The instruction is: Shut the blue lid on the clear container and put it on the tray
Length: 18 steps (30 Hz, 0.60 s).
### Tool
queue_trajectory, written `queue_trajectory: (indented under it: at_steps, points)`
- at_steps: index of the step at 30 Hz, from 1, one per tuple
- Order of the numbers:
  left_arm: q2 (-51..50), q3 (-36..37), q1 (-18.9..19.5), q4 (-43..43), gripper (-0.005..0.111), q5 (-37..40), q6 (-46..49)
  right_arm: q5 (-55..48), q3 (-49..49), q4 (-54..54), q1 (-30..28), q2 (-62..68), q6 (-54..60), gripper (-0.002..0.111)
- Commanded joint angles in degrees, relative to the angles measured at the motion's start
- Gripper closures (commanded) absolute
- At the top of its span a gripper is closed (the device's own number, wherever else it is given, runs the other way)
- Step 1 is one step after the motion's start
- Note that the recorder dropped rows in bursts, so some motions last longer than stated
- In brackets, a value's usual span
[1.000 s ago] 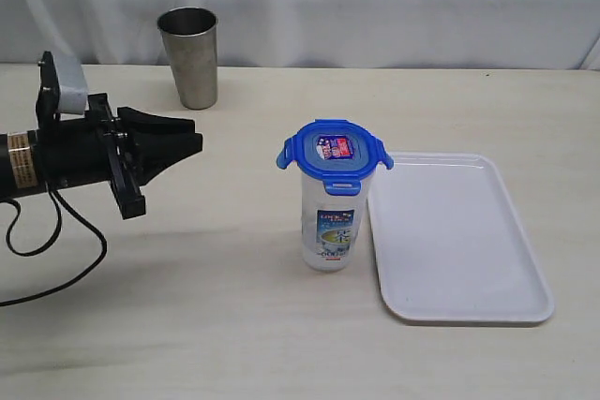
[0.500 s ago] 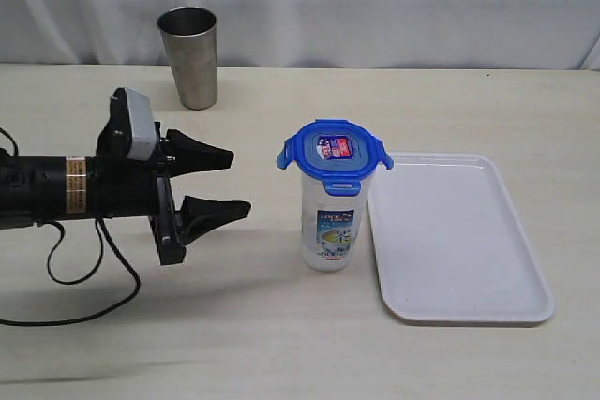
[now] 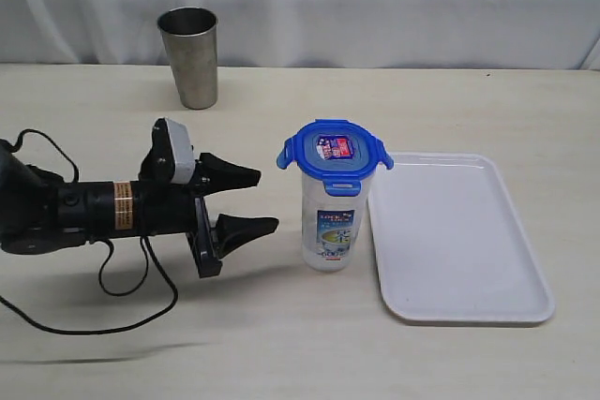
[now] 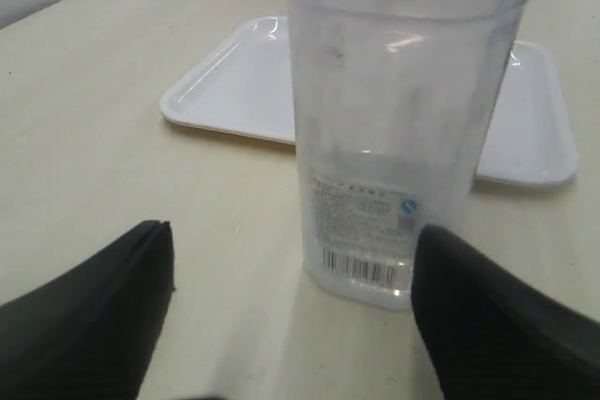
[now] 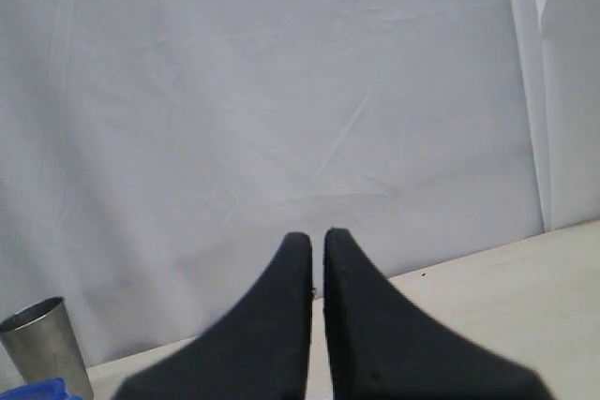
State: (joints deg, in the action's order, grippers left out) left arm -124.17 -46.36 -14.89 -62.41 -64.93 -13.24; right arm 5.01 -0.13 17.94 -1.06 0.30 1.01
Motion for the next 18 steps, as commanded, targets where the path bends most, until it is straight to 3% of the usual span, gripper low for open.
queue_trajectory:
  at_steps: [1, 8, 14, 18]
  points:
    - [-2.46, -3.03, -2.15, 0.17, 0.04, 0.03, -0.96, 3.55, 0.13, -0.62, -0.16, 0.07, -0.24, 0.104]
    - [-2.85, -3.68, -4.32, 0.57, 0.04, 2.82, -1.53, 9.25, -0.26, -0.38, -0.16, 15.32, -1.49, 0.104]
    - [-2.85, -3.68, -4.45, 0.71, 0.04, 3.81, -1.57, 7.59, -10.28, -1.68, -0.16, 36.26, 0.08, 0.104]
    - [-2.85, -3.68, -4.45, 3.24, 0.04, 5.84, -0.05, 2.3, -20.89, -8.36, -0.16, 52.59, -0.18, 0.104]
